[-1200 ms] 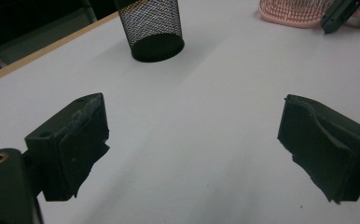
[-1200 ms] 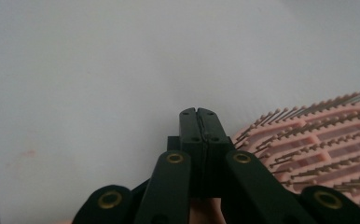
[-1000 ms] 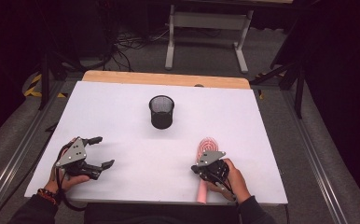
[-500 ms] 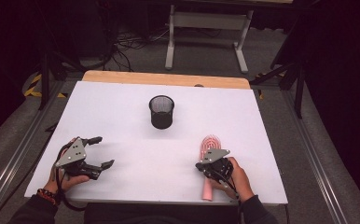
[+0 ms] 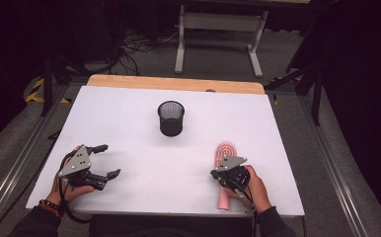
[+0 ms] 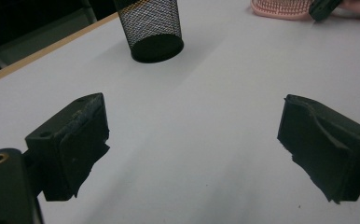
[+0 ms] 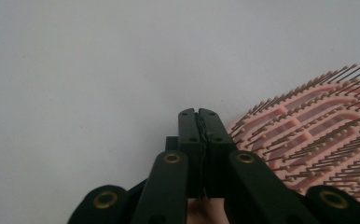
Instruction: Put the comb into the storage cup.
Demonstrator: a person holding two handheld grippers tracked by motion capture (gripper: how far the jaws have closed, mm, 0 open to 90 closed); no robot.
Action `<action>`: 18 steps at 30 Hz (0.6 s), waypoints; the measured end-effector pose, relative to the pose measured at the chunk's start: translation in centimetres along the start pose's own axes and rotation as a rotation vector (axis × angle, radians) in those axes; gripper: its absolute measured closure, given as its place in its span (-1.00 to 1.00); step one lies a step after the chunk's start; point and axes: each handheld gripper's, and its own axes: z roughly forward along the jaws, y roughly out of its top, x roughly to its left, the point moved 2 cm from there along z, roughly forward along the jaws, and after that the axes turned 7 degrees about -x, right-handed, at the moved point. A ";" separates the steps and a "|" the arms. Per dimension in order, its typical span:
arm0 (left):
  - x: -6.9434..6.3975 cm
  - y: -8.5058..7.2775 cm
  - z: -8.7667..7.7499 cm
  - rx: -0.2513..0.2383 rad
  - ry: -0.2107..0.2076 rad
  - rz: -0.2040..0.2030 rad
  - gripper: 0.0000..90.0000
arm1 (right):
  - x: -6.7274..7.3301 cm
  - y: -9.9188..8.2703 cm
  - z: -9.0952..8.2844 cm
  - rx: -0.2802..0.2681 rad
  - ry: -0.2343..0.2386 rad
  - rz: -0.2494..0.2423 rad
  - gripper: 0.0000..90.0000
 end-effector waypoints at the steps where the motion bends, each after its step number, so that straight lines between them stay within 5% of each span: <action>1: 0.0 0.0 -0.1 -0.003 0.001 -0.002 -0.79 | 0.1 0.1 -0.2 -0.006 -0.003 0.004 0.87; 4: 0.1 0.0 -0.2 -0.010 0.001 -0.004 -0.79 | 0.3 0.3 -0.5 -0.016 -0.015 0.018 0.80; 10: -0.2 0.0 -0.4 -0.014 -0.008 -0.003 -0.79 | 0.9 1.0 -2.4 -0.074 -0.078 0.130 0.21; 18: -0.4 0.0 -0.8 -0.023 -0.007 -0.007 -0.79 | 1.6 0.4 -3.4 -0.055 -0.263 0.252 -0.54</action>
